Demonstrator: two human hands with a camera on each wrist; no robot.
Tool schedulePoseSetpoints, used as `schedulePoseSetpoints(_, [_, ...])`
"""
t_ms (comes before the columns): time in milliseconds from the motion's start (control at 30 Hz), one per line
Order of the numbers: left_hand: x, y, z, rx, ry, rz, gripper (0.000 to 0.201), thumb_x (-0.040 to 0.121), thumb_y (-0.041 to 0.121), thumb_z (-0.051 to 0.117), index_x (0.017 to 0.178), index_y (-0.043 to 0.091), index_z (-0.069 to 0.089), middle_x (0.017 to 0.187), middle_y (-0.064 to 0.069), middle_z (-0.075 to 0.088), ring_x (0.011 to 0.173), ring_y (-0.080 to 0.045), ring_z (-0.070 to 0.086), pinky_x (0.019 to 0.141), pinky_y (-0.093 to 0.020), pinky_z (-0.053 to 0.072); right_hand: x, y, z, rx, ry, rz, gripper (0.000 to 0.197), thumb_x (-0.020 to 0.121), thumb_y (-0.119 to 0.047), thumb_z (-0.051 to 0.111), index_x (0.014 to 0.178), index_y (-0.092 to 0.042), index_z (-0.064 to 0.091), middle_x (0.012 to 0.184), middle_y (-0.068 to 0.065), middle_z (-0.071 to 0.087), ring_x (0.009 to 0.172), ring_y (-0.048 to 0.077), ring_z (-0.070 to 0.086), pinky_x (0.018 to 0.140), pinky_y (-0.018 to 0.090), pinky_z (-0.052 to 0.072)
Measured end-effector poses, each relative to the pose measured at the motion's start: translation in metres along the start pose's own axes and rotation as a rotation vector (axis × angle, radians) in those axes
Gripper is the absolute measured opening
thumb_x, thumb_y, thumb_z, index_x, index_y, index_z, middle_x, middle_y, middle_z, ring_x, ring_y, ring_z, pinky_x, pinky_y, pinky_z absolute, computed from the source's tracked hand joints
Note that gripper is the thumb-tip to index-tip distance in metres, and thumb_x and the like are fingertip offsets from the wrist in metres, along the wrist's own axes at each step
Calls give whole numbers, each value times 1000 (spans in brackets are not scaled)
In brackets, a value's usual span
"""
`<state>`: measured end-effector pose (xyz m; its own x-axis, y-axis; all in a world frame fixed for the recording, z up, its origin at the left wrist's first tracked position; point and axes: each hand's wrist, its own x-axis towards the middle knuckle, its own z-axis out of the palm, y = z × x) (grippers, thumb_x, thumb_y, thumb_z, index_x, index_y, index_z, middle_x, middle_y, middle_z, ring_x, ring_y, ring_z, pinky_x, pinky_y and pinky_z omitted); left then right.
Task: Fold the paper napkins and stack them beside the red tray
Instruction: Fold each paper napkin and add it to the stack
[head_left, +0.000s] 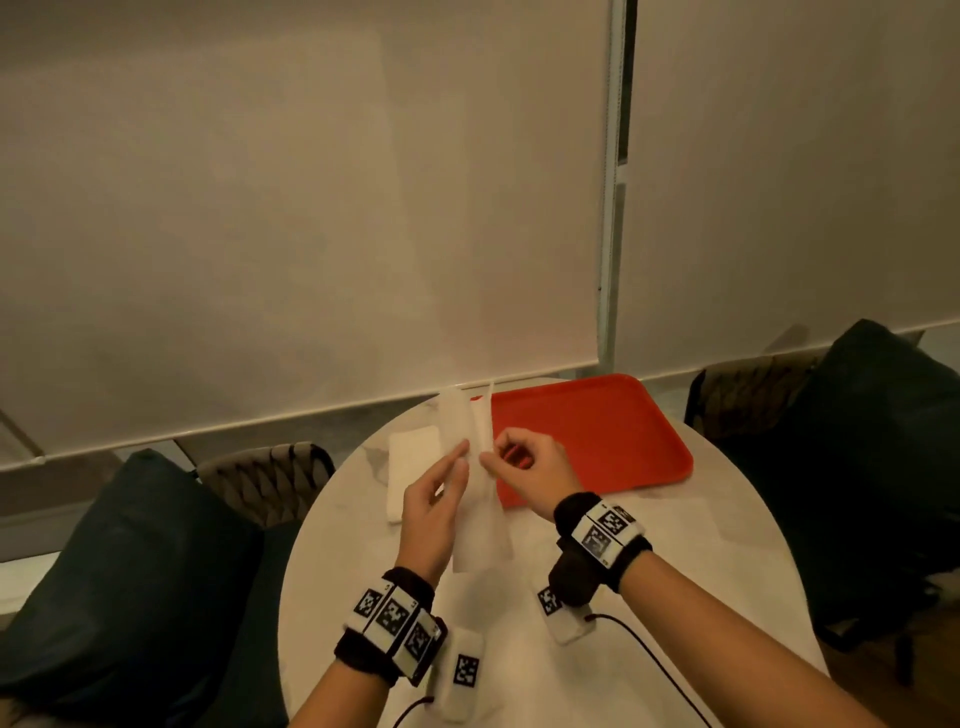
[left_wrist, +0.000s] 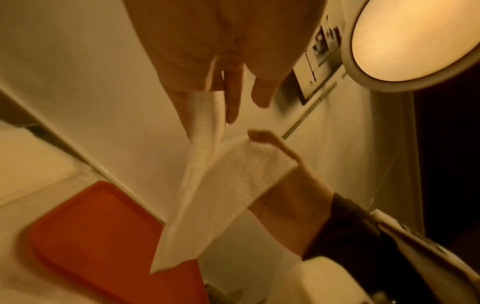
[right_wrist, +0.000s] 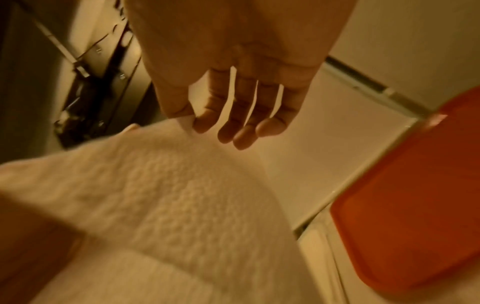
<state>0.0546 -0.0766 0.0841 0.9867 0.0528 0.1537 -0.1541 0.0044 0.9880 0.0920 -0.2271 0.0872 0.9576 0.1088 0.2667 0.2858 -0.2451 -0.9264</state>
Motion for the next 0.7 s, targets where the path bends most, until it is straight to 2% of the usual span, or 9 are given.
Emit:
schedulePoseSetpoints(67, [2, -2, -2, -113, 69, -46, 36, 89, 33, 60, 123, 20, 64, 122, 1, 67, 119, -13, 59, 102, -34, 46, 3, -6, 11, -29, -122, -5, 13, 79, -32, 73, 85, -23, 67, 84, -9, 66, 75, 4, 59, 65, 15, 48])
schedulePoseSetpoints(167, [5, -9, -15, -199, 176, -110, 32, 85, 19, 68, 117, 21, 64, 116, -7, 69, 110, -23, 65, 94, -40, 52, 5, -1, 25, -27, -270, 3, 22, 76, -35, 75, 96, -28, 71, 93, -11, 69, 86, 1, 63, 70, 16, 49])
schedulePoseSetpoints(267, [10, -19, -35, -231, 223, -187, 46, 87, -7, 58, 126, 17, 55, 115, -11, 67, 101, -26, 67, 83, -39, 56, 10, 13, 32, 59, -85, 35, 11, 79, -17, 73, 90, -20, 71, 95, -7, 70, 87, 7, 64, 71, 20, 48])
schedulePoseSetpoints(333, [14, -24, -48, -241, 247, -225, 58, 85, -16, 49, 131, 19, 50, 117, -12, 66, 102, -26, 66, 84, -40, 55, 15, 21, 35, 97, 6, 112, 8, 84, -11, 68, 90, -13, 64, 103, 1, 64, 89, 12, 60, 64, 12, 46])
schedulePoseSetpoints(433, [20, -29, -62, -238, 247, -255, 66, 83, -17, 44, 135, 25, 47, 117, -10, 65, 104, -29, 64, 83, -42, 55, 24, 32, 45, 205, -64, 243, 7, 93, -12, 57, 100, -12, 56, 109, 8, 59, 83, 17, 59, 63, 12, 49])
schedulePoseSetpoints(500, [24, -36, -70, -233, 235, -272, 68, 84, -16, 42, 136, 28, 45, 117, -11, 64, 103, -30, 63, 81, -43, 54, 28, 36, 55, 348, -108, 332, 13, 97, -10, 50, 108, -15, 56, 103, 7, 62, 76, 19, 61, 65, 26, 53])
schedulePoseSetpoints(533, [27, -41, -74, -223, 231, -284, 69, 84, -15, 41, 136, 31, 44, 117, -10, 64, 103, -31, 62, 83, -46, 54, 31, 38, 60, 411, -119, 358, 16, 97, -8, 49, 109, -15, 58, 98, 6, 64, 73, 18, 61, 64, 29, 55])
schedulePoseSetpoints(633, [39, -52, -84, -214, 201, -320, 66, 88, -8, 42, 134, 39, 43, 117, -8, 62, 103, -34, 61, 88, -54, 53, 43, 42, 73, 432, -109, 364, 15, 92, -1, 57, 99, -9, 68, 92, 4, 69, 71, 14, 63, 62, 25, 56])
schedulePoseSetpoints(700, [49, -61, -92, -229, 186, -351, 56, 92, 1, 46, 133, 38, 45, 118, -4, 60, 101, -33, 62, 88, -54, 53, 55, 48, 81, 354, -105, 368, 15, 87, 2, 64, 97, -6, 71, 92, 4, 71, 70, 10, 64, 60, 22, 55])
